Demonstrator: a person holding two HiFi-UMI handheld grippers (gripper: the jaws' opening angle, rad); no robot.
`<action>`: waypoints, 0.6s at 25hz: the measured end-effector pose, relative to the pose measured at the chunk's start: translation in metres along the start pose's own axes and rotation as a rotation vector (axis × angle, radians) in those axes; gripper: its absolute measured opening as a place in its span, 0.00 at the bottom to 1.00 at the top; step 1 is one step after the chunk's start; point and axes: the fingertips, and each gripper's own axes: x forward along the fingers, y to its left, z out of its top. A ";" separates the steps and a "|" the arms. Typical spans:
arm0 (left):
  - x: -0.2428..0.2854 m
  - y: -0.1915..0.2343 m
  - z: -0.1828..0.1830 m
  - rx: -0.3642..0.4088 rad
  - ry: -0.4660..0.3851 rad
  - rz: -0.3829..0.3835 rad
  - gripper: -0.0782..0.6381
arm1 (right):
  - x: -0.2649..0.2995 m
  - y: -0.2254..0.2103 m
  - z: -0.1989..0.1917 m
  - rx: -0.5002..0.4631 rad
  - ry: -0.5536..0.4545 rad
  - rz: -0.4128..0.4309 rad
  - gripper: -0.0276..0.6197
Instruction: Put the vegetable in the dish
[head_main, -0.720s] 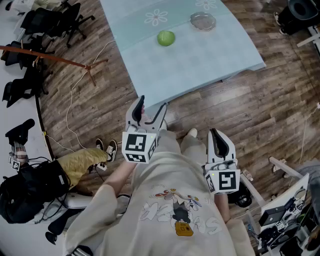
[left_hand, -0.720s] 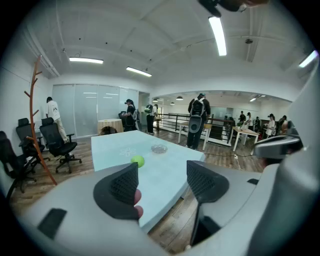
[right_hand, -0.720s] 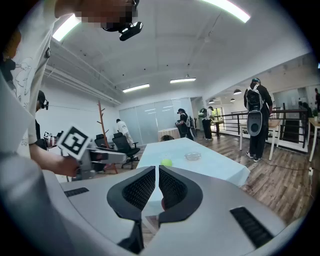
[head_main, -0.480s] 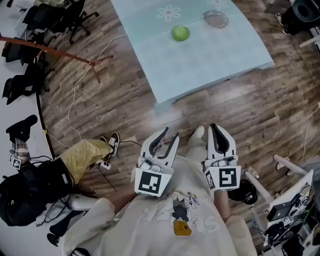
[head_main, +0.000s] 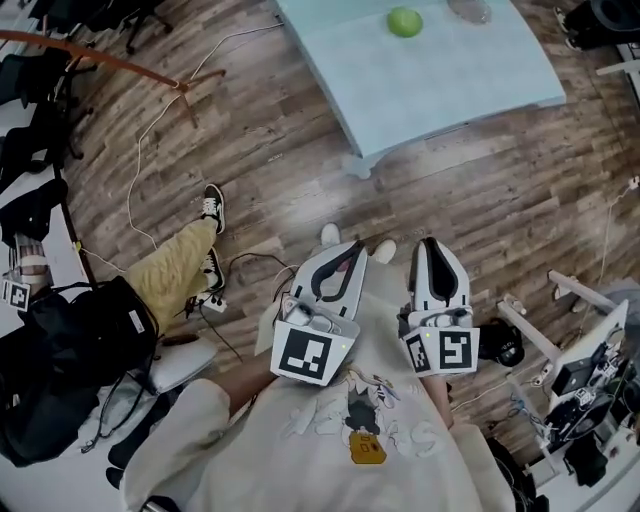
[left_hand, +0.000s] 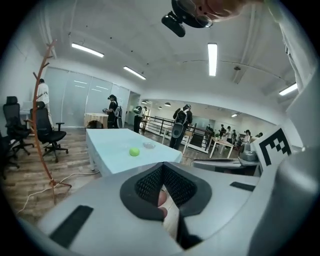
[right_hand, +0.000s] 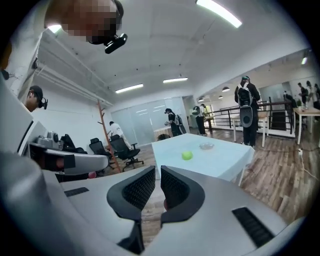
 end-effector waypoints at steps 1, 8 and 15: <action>-0.003 0.009 0.001 -0.014 -0.002 0.006 0.12 | 0.007 0.007 0.001 -0.020 0.002 0.009 0.10; -0.033 0.069 0.015 -0.027 -0.054 0.038 0.12 | 0.030 0.026 0.005 0.004 -0.018 -0.062 0.10; -0.015 0.071 0.021 0.008 -0.068 -0.020 0.12 | 0.040 0.034 0.019 0.009 -0.046 -0.053 0.10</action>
